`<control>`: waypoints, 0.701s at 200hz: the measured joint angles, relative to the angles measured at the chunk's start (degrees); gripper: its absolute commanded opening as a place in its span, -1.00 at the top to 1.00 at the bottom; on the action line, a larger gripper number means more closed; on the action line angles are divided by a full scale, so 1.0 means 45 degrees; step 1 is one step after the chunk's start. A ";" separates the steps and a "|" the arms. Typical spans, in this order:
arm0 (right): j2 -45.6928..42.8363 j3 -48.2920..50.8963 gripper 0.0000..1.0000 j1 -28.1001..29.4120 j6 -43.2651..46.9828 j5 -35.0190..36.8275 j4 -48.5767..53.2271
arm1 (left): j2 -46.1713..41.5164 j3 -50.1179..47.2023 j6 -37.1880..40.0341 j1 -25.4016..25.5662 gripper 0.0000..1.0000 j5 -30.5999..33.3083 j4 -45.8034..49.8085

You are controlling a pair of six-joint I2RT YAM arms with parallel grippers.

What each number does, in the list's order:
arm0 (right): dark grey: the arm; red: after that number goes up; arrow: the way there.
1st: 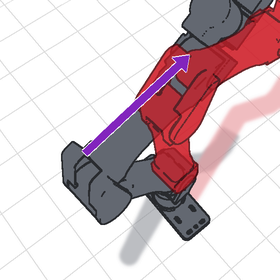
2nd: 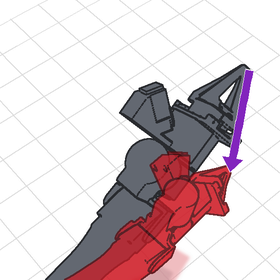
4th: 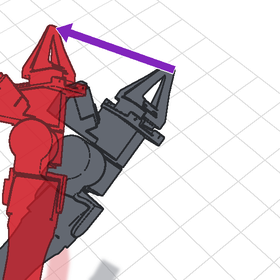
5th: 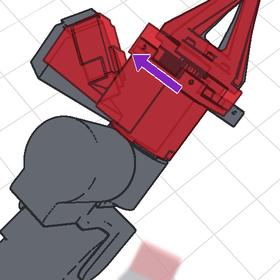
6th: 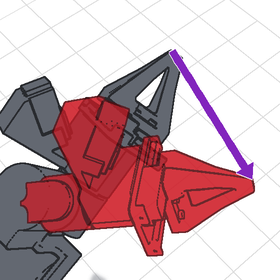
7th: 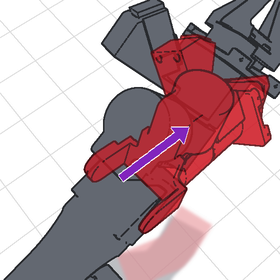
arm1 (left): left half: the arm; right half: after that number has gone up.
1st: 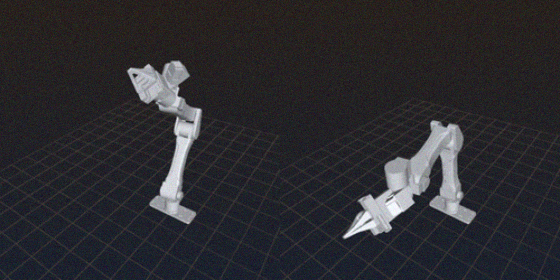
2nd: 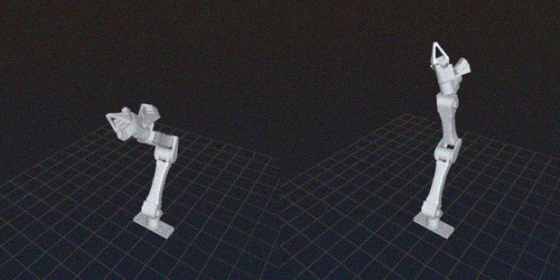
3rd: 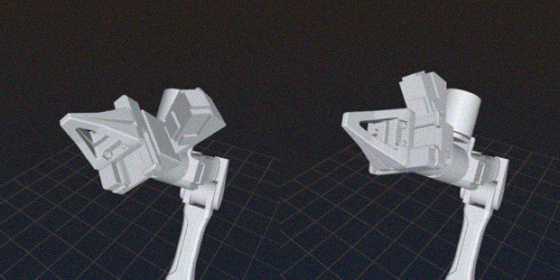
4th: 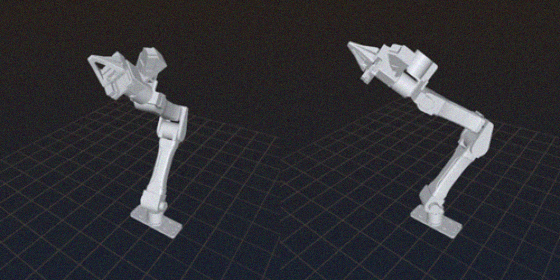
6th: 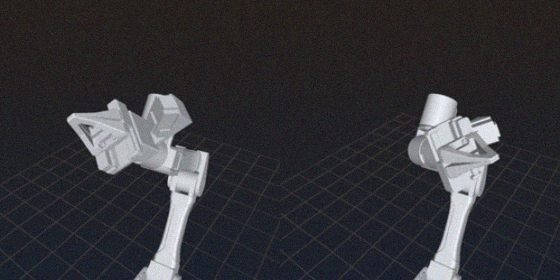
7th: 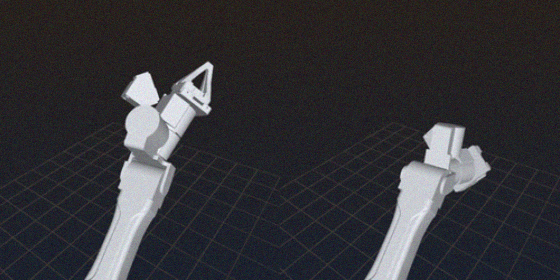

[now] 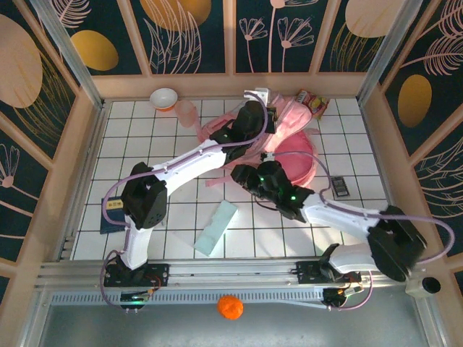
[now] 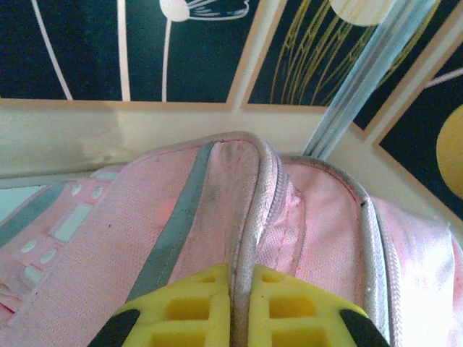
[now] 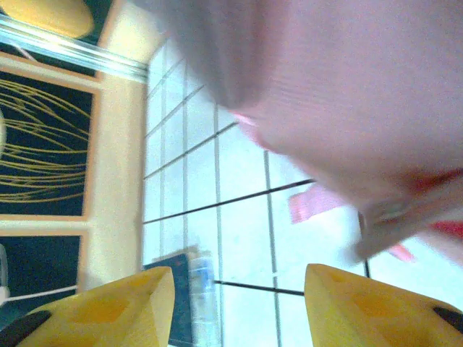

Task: Pack the student bag

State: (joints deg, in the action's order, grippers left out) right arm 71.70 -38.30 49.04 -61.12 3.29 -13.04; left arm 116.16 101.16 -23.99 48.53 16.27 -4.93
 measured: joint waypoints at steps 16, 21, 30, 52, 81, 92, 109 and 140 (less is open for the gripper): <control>-0.1501 0.0005 -0.25 0.0034 0.0379 0.0228 0.0971 | -0.0078 -0.0403 0.0578 0.0019 1.00 -0.0291 -0.0379; -0.1943 0.0005 -0.32 0.0034 0.0559 0.0296 0.1307 | -0.0102 -0.0529 0.0743 0.0015 1.00 -0.0398 -0.0481; -0.2633 0.0005 -0.44 0.0029 0.0763 0.0384 0.1846 | -0.0136 -0.0709 0.1025 0.0015 1.00 -0.0597 -0.0578; -0.3910 0.0005 -0.68 -0.0359 0.1404 0.0282 0.3177 | -0.0180 -0.0962 0.1530 -0.0102 1.00 -0.1336 -0.0704; -0.4818 0.0107 -0.69 -0.2283 0.2021 -0.0884 0.3793 | -0.0413 -0.1413 0.1938 -0.0500 1.00 -0.2773 -0.1093; -0.5066 0.0335 -0.70 -0.3128 0.2147 -0.1350 0.3648 | -0.0554 -0.1549 0.2001 -0.0675 1.00 -0.3322 -0.1156; -0.5236 0.0787 -0.71 -0.4167 0.2186 -0.2142 0.3181 | -0.0738 -0.1681 0.2089 -0.0894 1.00 -0.4133 -0.1175; -0.4707 0.1146 -0.73 -0.5353 0.2137 -0.3220 0.1914 | -0.0923 -0.1841 0.2181 -0.1137 1.00 -0.5406 -0.1214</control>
State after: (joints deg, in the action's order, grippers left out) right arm 50.52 -33.15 24.95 -51.51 -11.20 -4.43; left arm 112.01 92.88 -14.17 43.42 -8.05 -10.39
